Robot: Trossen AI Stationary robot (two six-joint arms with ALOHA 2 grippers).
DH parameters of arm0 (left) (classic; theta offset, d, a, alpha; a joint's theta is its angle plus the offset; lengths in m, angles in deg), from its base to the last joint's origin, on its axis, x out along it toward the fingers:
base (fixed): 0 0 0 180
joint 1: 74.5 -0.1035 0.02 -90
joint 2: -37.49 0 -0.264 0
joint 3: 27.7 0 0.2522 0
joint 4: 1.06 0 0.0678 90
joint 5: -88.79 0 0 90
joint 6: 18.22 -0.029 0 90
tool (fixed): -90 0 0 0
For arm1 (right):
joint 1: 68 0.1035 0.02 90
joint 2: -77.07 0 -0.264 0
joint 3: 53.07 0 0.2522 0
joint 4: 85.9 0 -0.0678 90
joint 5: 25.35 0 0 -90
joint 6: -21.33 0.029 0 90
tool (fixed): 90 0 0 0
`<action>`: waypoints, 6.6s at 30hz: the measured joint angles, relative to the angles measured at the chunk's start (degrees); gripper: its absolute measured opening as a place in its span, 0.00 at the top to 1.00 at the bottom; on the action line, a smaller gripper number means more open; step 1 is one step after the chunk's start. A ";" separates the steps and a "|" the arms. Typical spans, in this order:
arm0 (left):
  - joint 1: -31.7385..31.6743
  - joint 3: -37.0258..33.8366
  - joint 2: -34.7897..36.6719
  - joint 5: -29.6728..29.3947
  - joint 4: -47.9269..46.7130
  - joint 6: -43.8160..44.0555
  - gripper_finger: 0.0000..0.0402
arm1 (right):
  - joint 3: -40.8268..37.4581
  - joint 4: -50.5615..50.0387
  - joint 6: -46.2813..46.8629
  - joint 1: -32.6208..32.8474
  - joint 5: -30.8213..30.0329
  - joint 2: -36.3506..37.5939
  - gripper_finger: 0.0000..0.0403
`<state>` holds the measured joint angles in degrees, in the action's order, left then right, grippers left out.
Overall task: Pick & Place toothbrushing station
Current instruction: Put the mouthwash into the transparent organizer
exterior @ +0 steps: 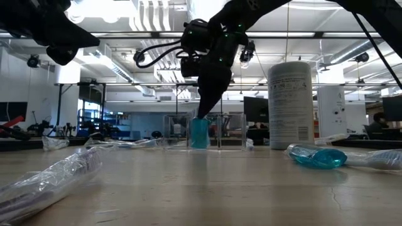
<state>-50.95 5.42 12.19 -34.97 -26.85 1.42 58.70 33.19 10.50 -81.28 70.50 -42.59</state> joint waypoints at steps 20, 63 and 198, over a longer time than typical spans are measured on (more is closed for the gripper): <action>0.01 0.00 0.04 0.02 0.02 0.09 0.97 | -1.00 2.31 0.02 1.16 0.18 18.70 0.59; -0.02 0.00 -3.25 5.07 15.89 -0.74 0.97 | -57.44 36.10 15.39 29.50 -11.15 77.97 0.98; -0.10 3.85 -9.64 28.63 2.51 -7.30 0.94 | -16.75 -10.99 77.63 34.79 -13.88 0.45 0.98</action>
<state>-51.05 9.26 2.55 -6.33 -24.34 -5.88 41.95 22.19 88.13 -46.49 56.62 -42.13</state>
